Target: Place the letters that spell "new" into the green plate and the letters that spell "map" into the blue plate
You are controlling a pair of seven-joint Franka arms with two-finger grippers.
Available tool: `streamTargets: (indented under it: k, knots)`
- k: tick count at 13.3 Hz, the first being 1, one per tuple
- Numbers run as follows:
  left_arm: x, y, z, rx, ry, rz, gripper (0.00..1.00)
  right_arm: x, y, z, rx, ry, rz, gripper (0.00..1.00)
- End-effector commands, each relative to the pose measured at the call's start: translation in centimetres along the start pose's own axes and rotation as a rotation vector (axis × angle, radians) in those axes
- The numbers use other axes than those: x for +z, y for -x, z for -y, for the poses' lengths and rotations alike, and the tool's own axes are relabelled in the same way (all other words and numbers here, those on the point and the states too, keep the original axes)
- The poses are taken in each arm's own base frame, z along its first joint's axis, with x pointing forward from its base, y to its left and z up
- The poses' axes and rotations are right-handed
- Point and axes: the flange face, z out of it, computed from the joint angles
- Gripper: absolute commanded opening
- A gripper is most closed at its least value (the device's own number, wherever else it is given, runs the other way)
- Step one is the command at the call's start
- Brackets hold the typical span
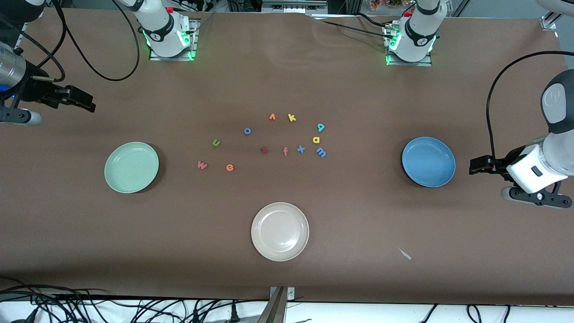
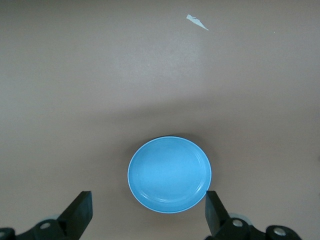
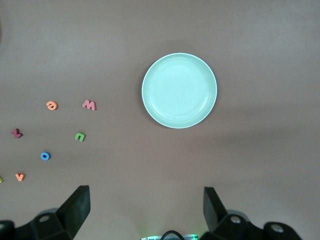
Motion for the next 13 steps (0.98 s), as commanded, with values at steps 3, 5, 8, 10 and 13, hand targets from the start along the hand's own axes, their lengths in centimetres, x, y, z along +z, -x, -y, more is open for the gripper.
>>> streamTargets:
  k: [3,5,8,10,13]
  knots:
    - [-0.3,0.57,-0.11,0.016,-0.022,0.001,1.0,-0.44,-0.02,-0.26,0.007,0.009,0.001,1.0]
    - [-0.2,0.54,-0.1,0.016,-0.022,0.002,1.0,-0.46,-0.03,-0.25,0.006,0.007,-0.001,1.0]
    - [-0.2,0.54,-0.1,0.016,-0.022,0.002,1.0,-0.52,0.03,-0.27,0.01,0.008,-0.001,1.0]
    - [-0.22,0.6,-0.11,0.016,-0.021,0.004,0.99,-0.46,-0.02,-0.18,0.009,0.009,-0.001,1.0]
    - [-0.2,0.7,-0.13,0.016,-0.02,0.013,0.99,-0.44,-0.01,-0.25,0.01,0.007,0.001,1.0]
